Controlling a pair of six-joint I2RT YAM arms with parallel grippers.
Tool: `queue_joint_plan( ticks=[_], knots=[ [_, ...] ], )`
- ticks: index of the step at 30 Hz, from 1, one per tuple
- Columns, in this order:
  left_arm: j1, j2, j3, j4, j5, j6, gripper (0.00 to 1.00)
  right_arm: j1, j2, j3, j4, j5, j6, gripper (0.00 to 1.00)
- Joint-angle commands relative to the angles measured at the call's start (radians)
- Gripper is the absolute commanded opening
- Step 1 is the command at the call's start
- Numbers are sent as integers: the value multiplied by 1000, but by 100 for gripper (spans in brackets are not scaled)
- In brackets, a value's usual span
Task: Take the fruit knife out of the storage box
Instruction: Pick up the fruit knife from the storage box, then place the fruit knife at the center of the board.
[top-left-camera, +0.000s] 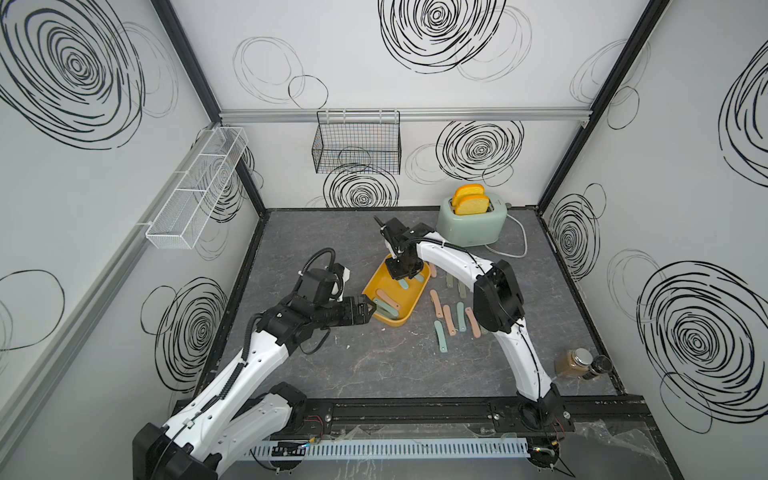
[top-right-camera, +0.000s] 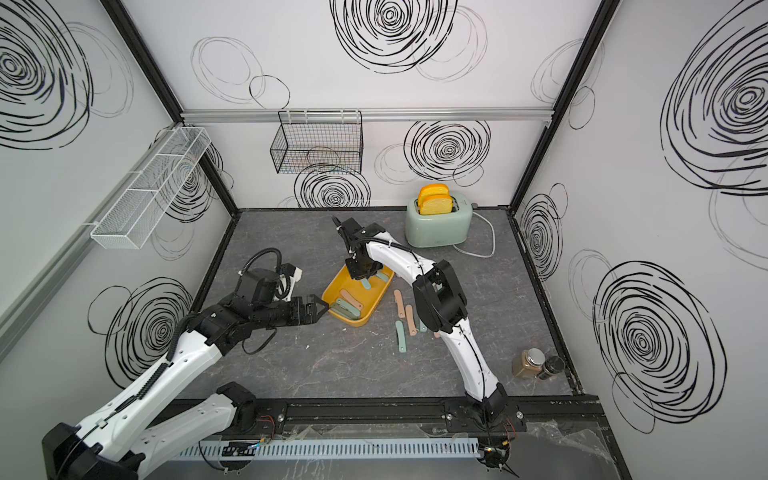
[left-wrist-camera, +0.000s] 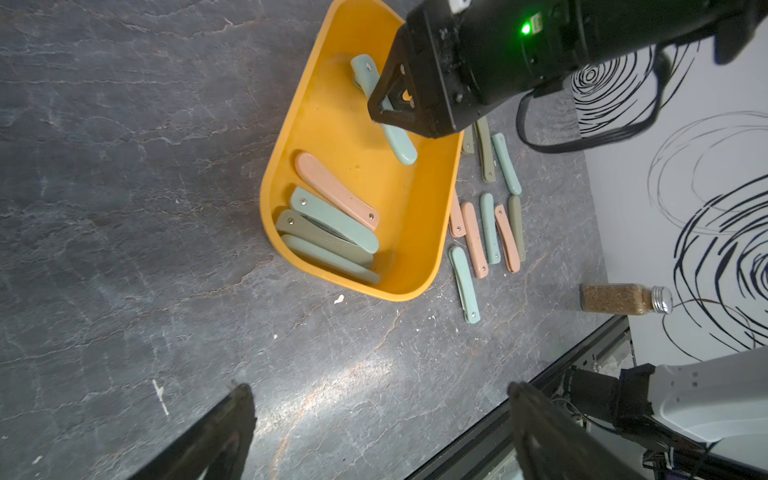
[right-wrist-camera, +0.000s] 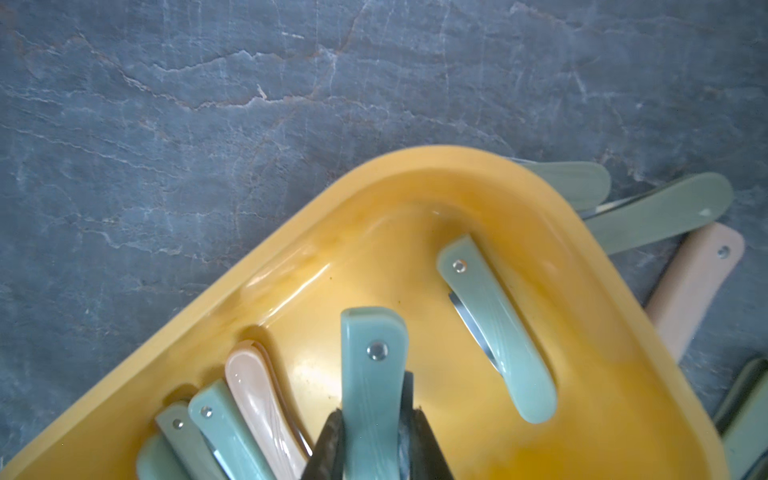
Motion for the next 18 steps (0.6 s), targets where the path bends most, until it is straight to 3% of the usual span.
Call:
queue_joint_plan(
  ticks=[1, 8, 18],
  knots=[
    [-42, 29, 36, 85, -8, -34, 98, -30, -127, -44, -17, -27, 29, 20],
    [-204, 147, 99, 156, -75, -60, 98, -116, -324, -242, 29, -28, 53, 20],
    [-390, 321, 147, 278, -92, -107, 98, -302, -686, -803, 171, 26, 68, 25]
  ],
)
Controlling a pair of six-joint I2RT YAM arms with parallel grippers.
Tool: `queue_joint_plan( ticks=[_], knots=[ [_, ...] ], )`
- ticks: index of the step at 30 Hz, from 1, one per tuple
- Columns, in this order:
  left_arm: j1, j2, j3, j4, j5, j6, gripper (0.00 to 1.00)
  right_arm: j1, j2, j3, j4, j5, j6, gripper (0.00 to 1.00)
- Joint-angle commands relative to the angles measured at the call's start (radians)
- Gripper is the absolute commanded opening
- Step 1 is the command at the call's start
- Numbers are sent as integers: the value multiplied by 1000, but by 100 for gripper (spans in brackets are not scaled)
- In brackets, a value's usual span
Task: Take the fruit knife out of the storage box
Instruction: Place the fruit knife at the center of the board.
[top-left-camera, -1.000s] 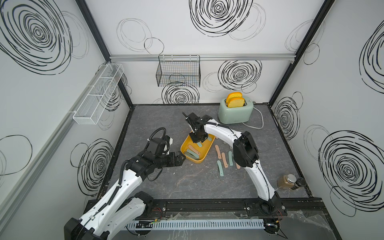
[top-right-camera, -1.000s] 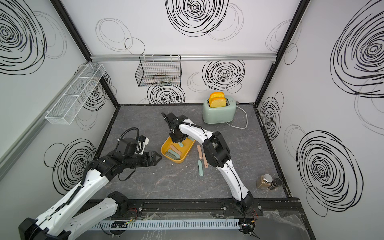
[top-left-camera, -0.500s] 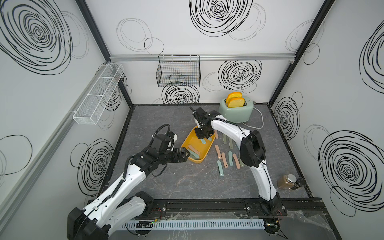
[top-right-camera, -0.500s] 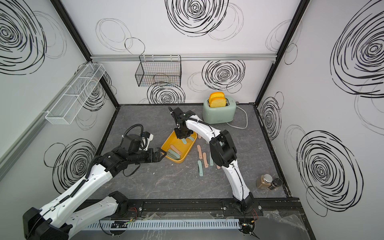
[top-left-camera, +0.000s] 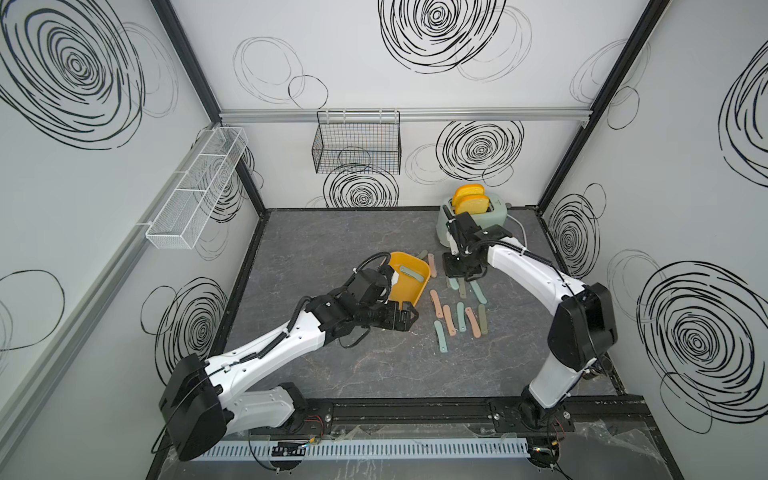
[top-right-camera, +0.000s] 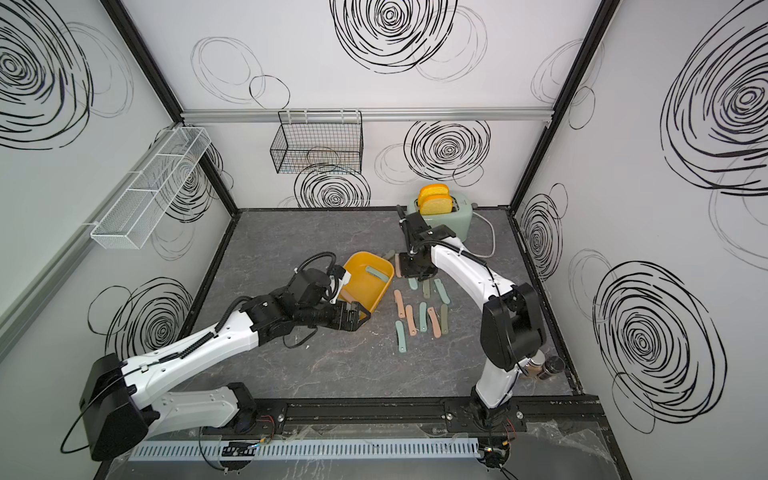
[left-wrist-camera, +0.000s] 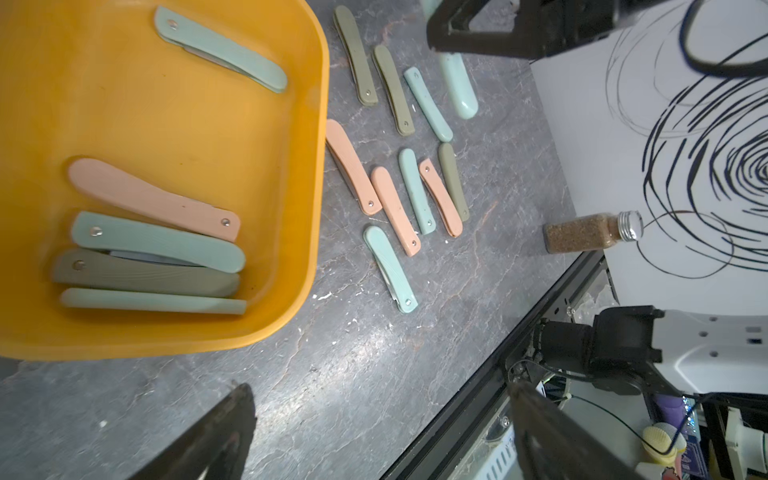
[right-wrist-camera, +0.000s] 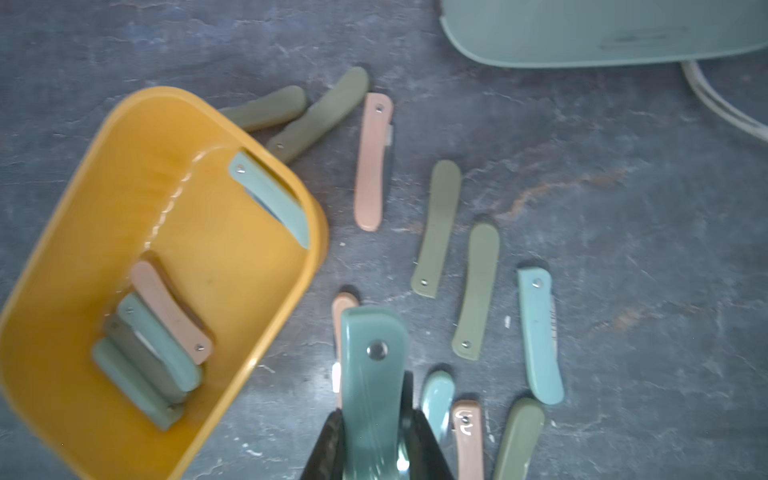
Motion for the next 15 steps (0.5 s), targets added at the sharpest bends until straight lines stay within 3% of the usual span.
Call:
queue_joint_plan(
  ticks=[1, 8, 15],
  knots=[
    [-56, 44, 36, 92, -24, -30, 98, -60, -97, -165, 56, 26, 16, 26],
    [-183, 131, 40, 156, -29, -68, 98, -181, -209, -438, 134, 39, -20, 25],
    [-236, 168, 71, 144, -36, -59, 98, -216, -130, -408, 99, 100, -21, 23]
  ],
)
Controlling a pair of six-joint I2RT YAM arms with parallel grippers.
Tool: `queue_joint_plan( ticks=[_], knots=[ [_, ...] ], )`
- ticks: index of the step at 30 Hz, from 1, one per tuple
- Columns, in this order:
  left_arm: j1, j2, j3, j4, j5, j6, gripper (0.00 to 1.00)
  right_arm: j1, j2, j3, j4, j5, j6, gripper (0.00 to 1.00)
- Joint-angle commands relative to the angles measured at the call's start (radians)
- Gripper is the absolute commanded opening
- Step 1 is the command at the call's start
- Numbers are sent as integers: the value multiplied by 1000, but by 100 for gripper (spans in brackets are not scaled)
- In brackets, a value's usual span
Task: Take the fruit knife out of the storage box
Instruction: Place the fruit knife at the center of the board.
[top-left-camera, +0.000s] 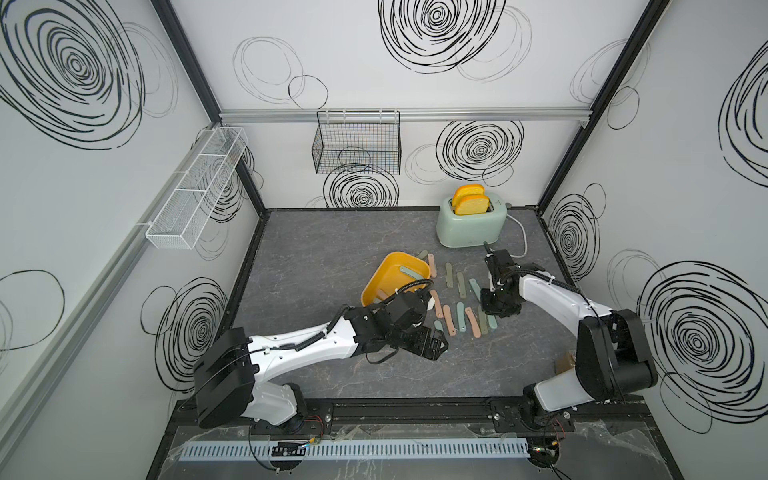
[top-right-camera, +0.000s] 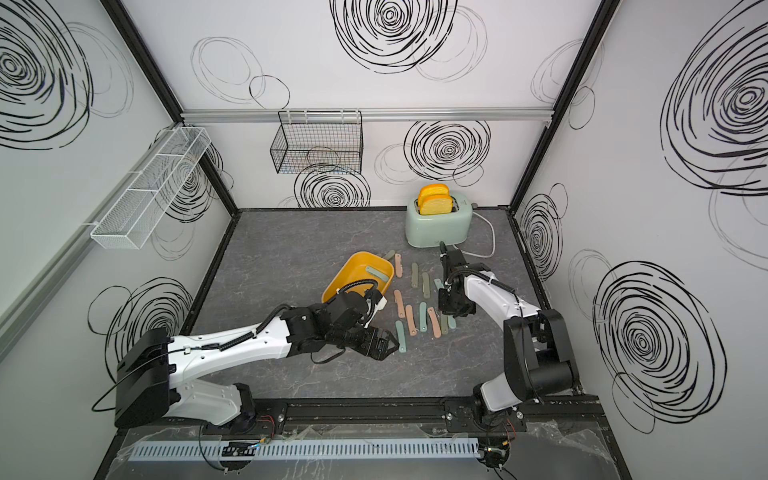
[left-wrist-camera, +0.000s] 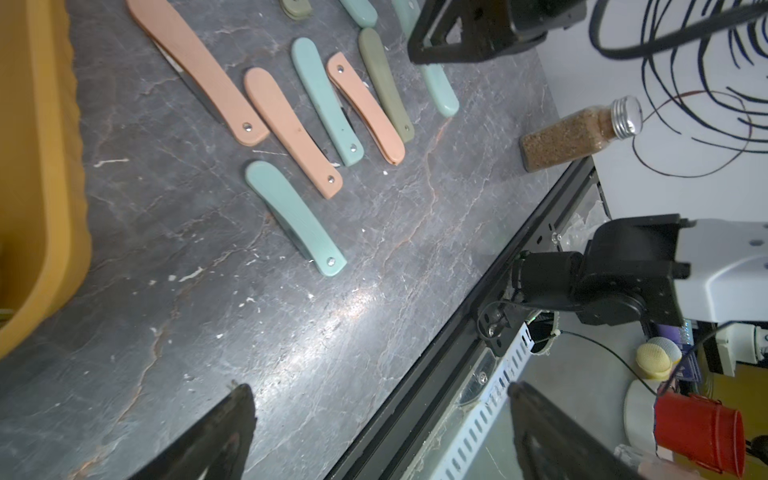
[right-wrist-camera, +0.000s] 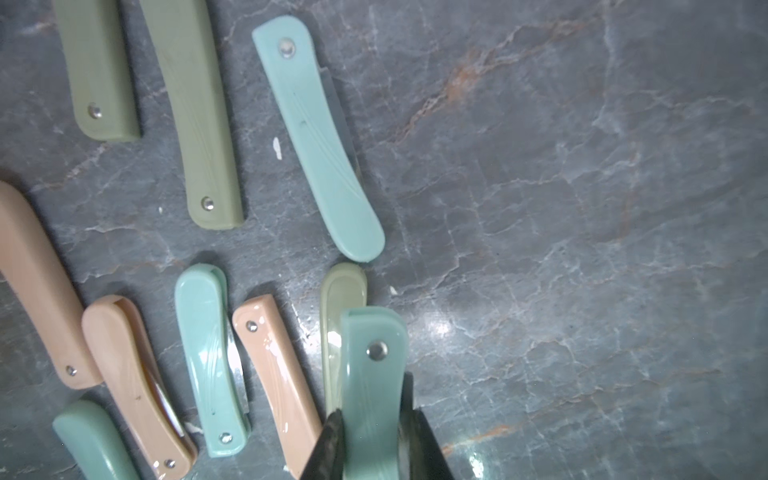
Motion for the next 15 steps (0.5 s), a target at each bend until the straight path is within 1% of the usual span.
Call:
queue_joint_plan(
  ticks=[1, 9, 12, 15],
  knots=[
    [-4, 0, 36, 37, -20, -10, 98, -23, 49, 18, 5, 48, -10, 22],
    [5, -32, 13, 26, -35, -7, 98, -59, 113, 17, 11, 35, -17, 22],
    [8, -39, 9, 23, -37, -8, 98, -65, 140, 21, 15, 21, -26, 24],
    [11, -43, 10, 15, -40, -6, 98, -68, 159, 23, 17, 11, -29, 28]
  ],
)
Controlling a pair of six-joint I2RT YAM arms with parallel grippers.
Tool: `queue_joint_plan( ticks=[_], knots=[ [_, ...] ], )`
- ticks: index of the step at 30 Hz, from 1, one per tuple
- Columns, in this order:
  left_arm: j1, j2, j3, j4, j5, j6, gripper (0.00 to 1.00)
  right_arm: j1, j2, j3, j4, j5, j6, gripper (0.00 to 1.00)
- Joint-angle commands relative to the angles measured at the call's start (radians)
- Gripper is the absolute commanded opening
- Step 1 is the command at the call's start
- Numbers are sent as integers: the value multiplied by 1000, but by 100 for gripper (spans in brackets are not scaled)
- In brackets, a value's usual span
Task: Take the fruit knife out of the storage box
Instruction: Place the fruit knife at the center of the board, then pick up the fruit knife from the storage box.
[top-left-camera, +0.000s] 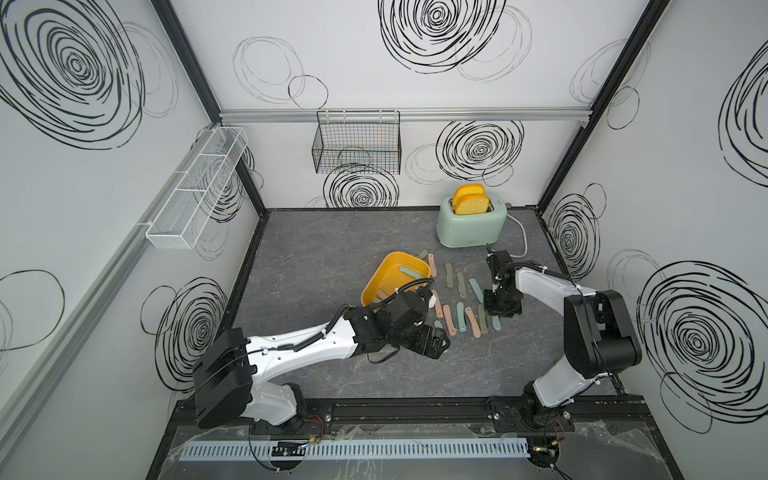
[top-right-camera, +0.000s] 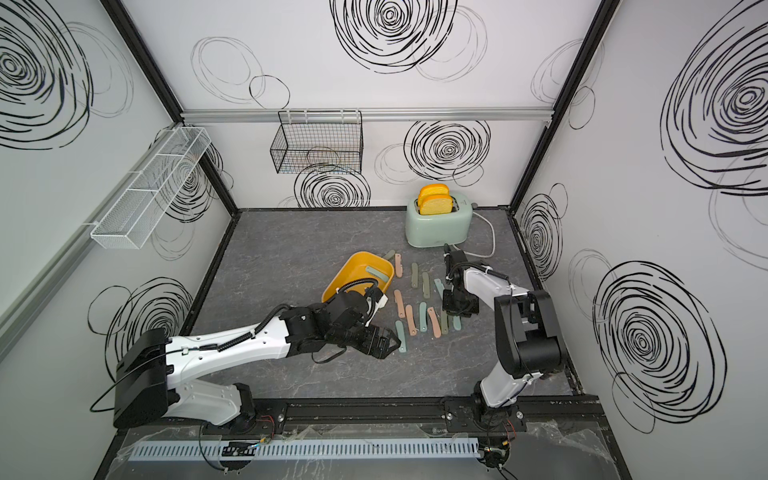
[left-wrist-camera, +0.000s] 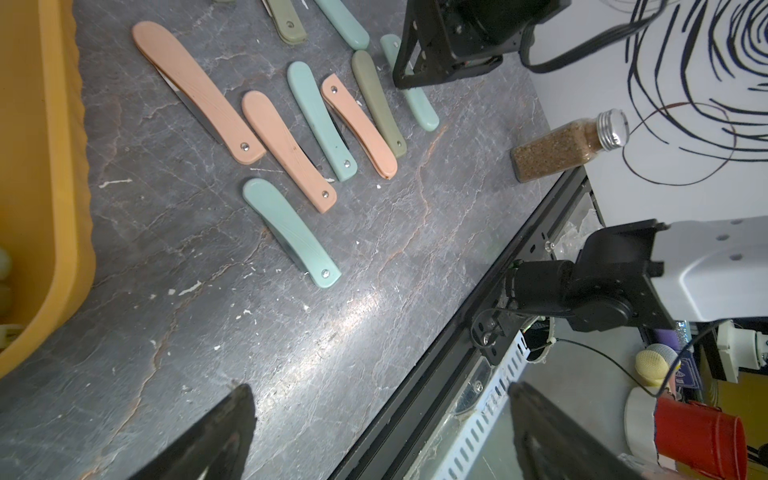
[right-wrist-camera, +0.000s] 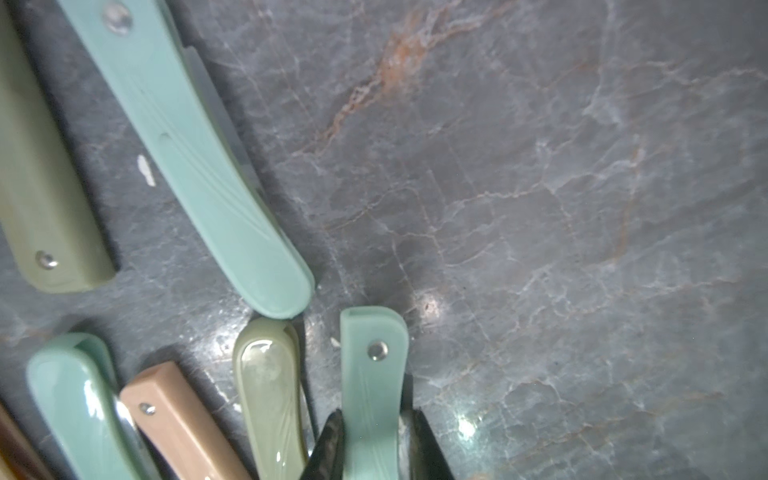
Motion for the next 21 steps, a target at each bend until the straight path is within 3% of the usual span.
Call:
queue_joint_plan(
  ticks=[1, 5, 10, 18, 21],
  knots=[
    [10, -30, 6, 9, -19, -5, 98, -5, 22, 13, 0, -9, -10, 32],
    [19, -41, 10, 3, -26, -1, 98, -5, 21, 21, -10, -4, -9, 37],
    [56, -62, 13, -4, -12, 7, 98, -5, -2, 99, -63, 15, -9, 36],
    [203, -125, 52, -82, 18, 60, 98, 13, -42, 299, -155, -17, -2, 37],
    [269, -159, 54, -118, 32, 82, 98, 51, -47, 359, -157, -36, -2, 41]
  ],
)
